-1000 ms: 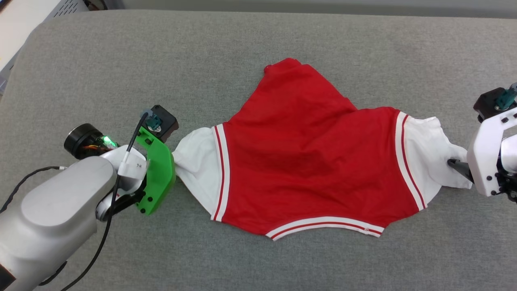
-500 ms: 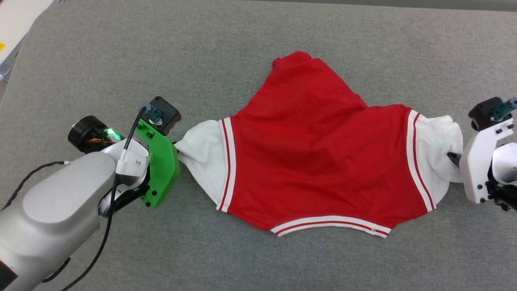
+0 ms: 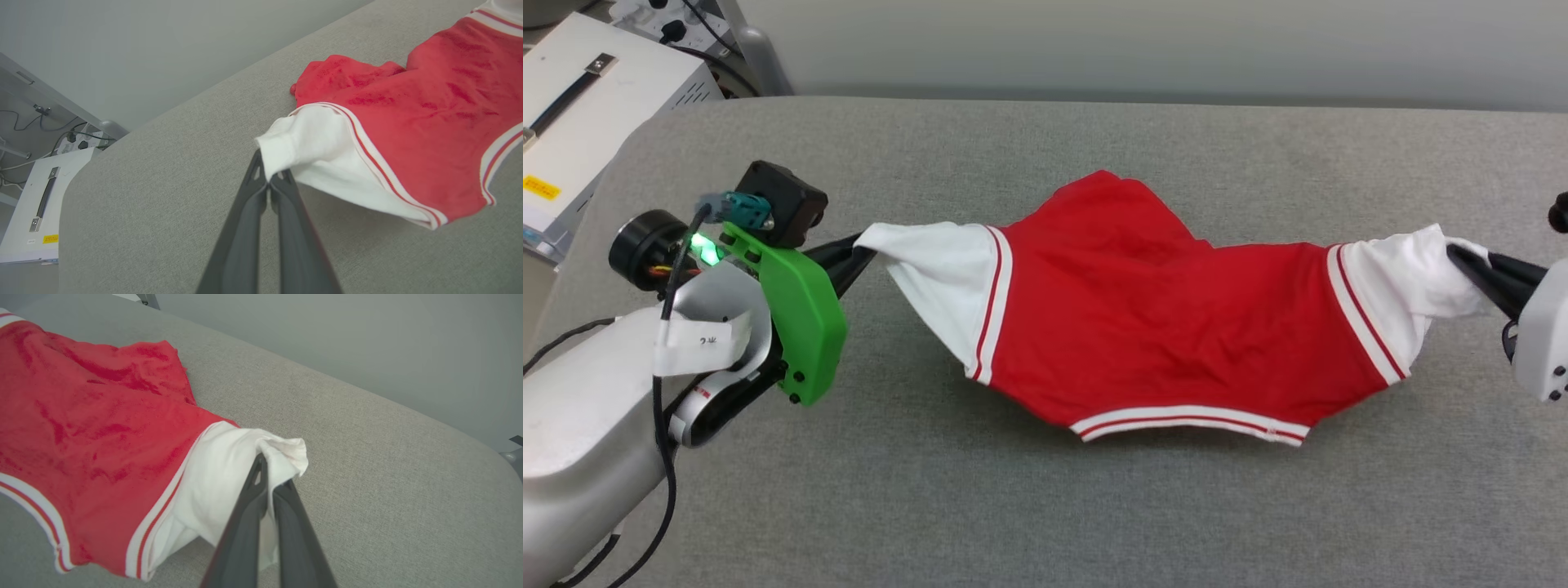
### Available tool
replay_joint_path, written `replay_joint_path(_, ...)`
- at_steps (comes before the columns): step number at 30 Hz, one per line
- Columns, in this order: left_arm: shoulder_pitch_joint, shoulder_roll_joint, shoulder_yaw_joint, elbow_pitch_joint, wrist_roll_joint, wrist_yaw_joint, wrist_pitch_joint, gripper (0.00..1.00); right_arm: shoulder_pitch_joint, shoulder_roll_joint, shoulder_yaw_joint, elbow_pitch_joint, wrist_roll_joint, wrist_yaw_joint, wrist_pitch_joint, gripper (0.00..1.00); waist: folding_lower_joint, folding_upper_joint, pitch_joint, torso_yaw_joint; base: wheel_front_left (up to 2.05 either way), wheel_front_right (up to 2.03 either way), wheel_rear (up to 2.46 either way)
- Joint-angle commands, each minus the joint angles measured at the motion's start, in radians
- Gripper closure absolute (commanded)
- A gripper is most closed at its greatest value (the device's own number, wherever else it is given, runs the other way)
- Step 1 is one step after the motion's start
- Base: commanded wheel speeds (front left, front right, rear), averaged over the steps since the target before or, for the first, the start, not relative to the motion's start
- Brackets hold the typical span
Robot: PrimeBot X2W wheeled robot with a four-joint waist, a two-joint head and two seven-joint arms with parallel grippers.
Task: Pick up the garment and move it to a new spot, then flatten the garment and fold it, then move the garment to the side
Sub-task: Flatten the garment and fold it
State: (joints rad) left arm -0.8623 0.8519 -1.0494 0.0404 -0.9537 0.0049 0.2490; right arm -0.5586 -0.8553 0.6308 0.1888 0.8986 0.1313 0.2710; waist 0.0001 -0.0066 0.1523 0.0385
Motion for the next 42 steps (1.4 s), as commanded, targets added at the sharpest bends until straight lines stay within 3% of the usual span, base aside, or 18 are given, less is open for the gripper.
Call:
replay_joint_path(1, -0.011, 0.011, 0.017, -0.028, -0.002, 0.010, -0.016, 1.00, 0.013, -0.010, -0.025, -0.030, 0.005, -0.001, -0.011, 1.00, -0.0001, 0.0066, -0.032, -0.017, 0.00, 0.00, 0.00)
replay_joint_path(10, -0.103, 0.011, 0.101, -0.158, 0.023, 0.046, -0.079, 1.00, 0.000, -0.028, -0.240, -0.231, -0.032, -0.001, 0.002, 1.00, -0.0001, 0.0066, -0.047, -0.031, 0.00, 0.00, 0.00)
replay_joint_path(19, -0.294, -0.067, 0.161, -0.100, 0.056, 0.016, -0.083, 1.00, -0.189, 0.011, -0.367, -0.274, -0.118, -0.001, 0.061, 1.00, -0.0001, 0.0066, 0.038, -0.038, 0.00, 0.00, 0.00)
replay_joint_path(23, -0.447, -0.143, 0.190, 0.004, 0.086, -0.009, -0.082, 1.00, -0.381, 0.055, -0.357, -0.199, -0.176, -0.001, 0.070, 1.00, -0.0001, 0.0066, 0.119, -0.048, 0.00, 0.00, 0.00)
replay_joint_path(29, -0.679, -0.248, 0.232, 0.206, 0.133, -0.040, -0.109, 1.00, -0.687, 0.130, -0.328, 0.013, -0.275, -0.001, 0.023, 1.00, -0.0001, 0.0066, 0.235, -0.059, 0.00, 0.00, 0.00)
replay_joint_path(42, -1.005, -0.340, 0.285, 0.563, 0.202, -0.096, -0.249, 1.00, -1.138, 0.246, -0.272, 0.437, -0.433, -0.001, -0.169, 1.00, -0.0001, 0.0066, 0.376, -0.069, 0.00, 0.00, 0.00)
